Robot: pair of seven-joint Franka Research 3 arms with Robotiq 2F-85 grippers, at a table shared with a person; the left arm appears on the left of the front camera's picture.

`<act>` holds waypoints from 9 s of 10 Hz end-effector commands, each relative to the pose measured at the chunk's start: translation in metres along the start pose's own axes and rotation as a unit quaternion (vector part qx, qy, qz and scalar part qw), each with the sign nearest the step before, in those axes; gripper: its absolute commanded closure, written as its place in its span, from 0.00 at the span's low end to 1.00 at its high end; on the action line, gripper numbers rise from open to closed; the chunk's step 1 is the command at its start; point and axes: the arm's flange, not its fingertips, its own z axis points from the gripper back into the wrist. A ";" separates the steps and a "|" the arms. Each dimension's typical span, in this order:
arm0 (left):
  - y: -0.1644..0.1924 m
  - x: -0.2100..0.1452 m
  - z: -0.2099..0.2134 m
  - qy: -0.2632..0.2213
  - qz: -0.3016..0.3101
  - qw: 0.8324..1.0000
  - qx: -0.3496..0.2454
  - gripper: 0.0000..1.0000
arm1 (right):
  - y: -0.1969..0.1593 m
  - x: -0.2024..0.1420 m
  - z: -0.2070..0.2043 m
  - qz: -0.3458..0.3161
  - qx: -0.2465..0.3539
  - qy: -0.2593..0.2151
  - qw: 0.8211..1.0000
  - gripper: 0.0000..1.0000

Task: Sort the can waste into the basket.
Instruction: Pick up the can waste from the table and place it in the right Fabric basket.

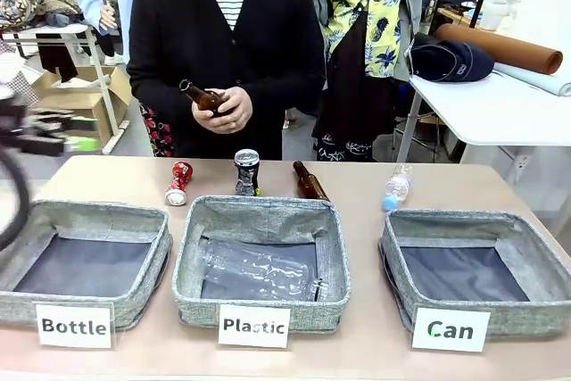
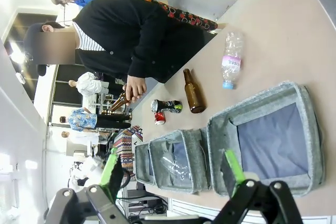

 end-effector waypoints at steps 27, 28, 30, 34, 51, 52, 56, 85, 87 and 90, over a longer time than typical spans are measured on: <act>-0.068 0.048 -0.013 -0.237 -0.091 0.965 -0.060 0.00 | 0.000 0.003 0.000 0.012 0.015 -0.005 1.000 0.00; -0.063 0.053 -0.027 -0.223 -0.080 0.969 -0.076 0.00 | 0.000 0.003 0.000 0.012 0.015 -0.005 1.000 0.00; -0.057 0.046 -0.048 -0.160 -0.058 0.981 -0.090 0.00 | 0.000 0.003 0.000 0.012 0.015 -0.005 1.000 0.00; -0.038 0.044 -0.102 0.060 0.006 0.997 0.048 0.00 | 0.000 0.003 0.000 0.012 0.015 -0.005 1.000 0.00; -0.027 -0.035 0.022 -0.089 0.003 0.990 0.105 0.00 | 0.000 0.003 0.000 0.012 0.015 -0.005 1.000 0.00; -0.037 -0.051 0.051 -0.145 -0.003 0.987 0.074 0.00 | 0.000 0.003 0.000 0.012 0.015 -0.005 1.000 0.00; -0.024 -0.045 0.080 -0.154 0.030 0.984 0.082 0.00 | 0.000 0.003 0.000 0.012 0.015 -0.005 1.000 0.00; -0.035 0.026 -0.175 0.212 -0.130 0.960 0.131 0.00 | 0.000 0.003 0.000 0.012 0.015 -0.005 1.000 0.00; -0.046 0.030 -0.167 0.237 -0.107 0.959 0.111 0.00 | 0.000 0.003 0.000 0.012 0.015 -0.005 1.000 0.00; -0.046 0.030 -0.167 0.237 -0.107 0.959 0.111 0.00 | 0.000 0.003 0.000 0.012 0.015 -0.005 1.000 0.00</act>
